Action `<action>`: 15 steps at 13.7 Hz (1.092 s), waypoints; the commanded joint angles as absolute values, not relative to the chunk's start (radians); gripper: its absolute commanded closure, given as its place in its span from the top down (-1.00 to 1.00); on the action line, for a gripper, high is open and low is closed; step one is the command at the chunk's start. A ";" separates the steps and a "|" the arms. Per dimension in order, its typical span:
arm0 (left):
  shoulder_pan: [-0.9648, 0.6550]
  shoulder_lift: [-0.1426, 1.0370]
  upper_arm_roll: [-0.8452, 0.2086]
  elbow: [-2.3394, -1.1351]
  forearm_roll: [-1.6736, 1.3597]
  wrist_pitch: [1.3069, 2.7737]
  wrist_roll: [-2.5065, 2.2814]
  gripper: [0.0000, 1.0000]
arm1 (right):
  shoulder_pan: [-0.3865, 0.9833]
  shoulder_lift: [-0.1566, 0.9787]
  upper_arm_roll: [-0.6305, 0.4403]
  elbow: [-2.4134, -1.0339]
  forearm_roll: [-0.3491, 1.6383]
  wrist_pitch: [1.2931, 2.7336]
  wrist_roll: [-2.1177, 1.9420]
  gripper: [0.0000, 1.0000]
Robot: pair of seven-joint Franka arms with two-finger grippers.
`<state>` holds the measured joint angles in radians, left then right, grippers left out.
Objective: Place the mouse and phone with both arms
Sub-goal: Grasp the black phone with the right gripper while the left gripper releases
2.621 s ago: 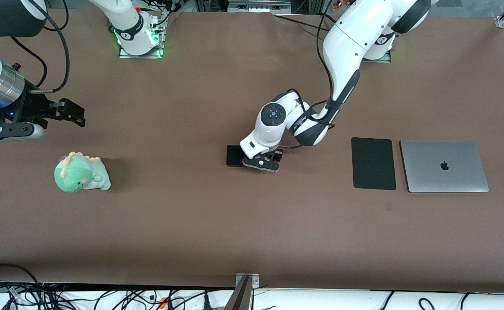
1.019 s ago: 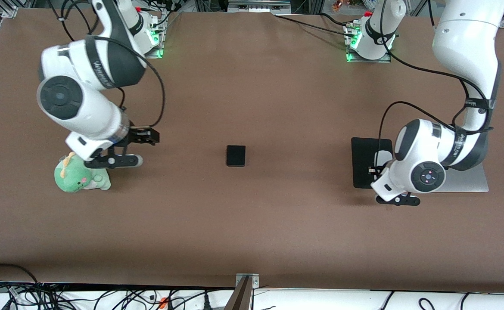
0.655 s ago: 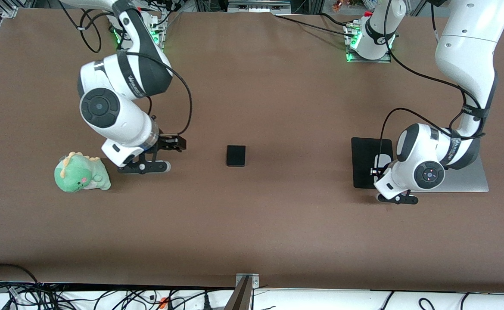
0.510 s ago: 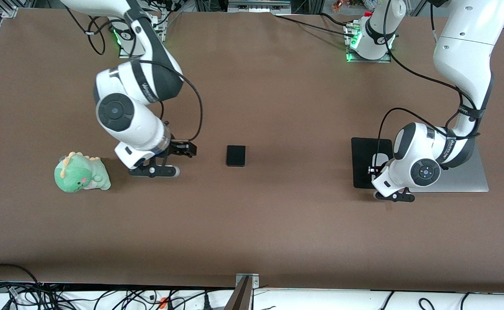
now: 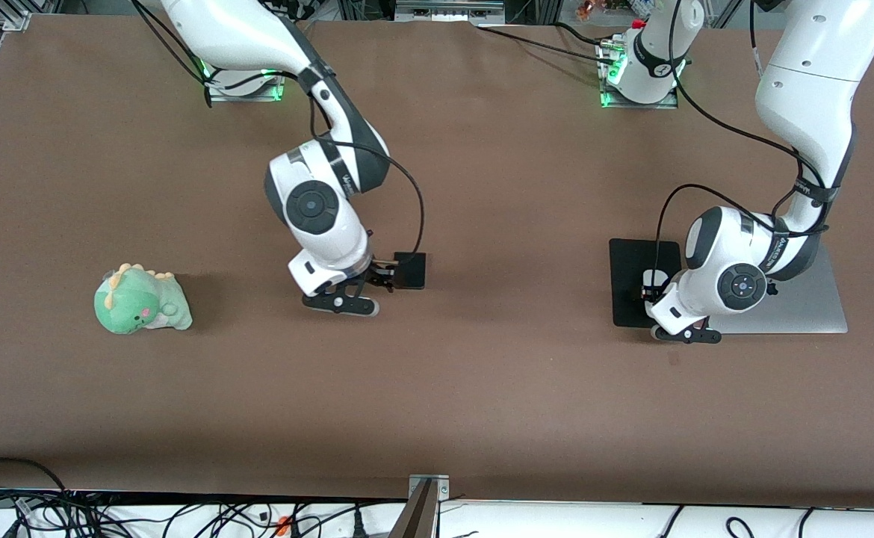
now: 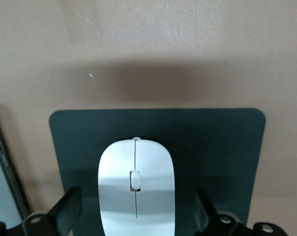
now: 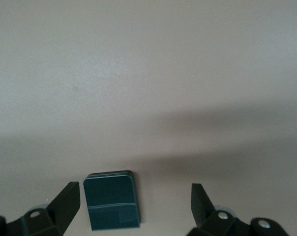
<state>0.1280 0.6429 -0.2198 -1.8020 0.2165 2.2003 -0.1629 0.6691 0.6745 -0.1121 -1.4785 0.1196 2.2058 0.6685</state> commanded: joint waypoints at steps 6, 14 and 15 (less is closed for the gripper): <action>0.124 0.506 -0.291 -1.562 0.224 1.879 -0.150 1.00 | 0.787 0.718 -0.132 -1.624 0.115 2.460 0.726 1.00; 0.115 0.482 -0.313 -1.235 0.232 1.473 0.060 1.00 | 0.824 0.758 -0.133 -1.666 0.035 2.571 0.724 1.00; 0.109 0.451 -0.299 -1.241 0.221 1.476 0.081 1.00 | 0.828 0.765 -0.133 -1.670 0.035 2.592 0.724 1.00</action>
<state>0.1165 0.4794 -0.3137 -1.2748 0.2167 1.5118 0.0227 0.8058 0.7499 -0.1203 -1.6550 0.0526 2.5394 0.7078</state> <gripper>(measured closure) 0.000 0.000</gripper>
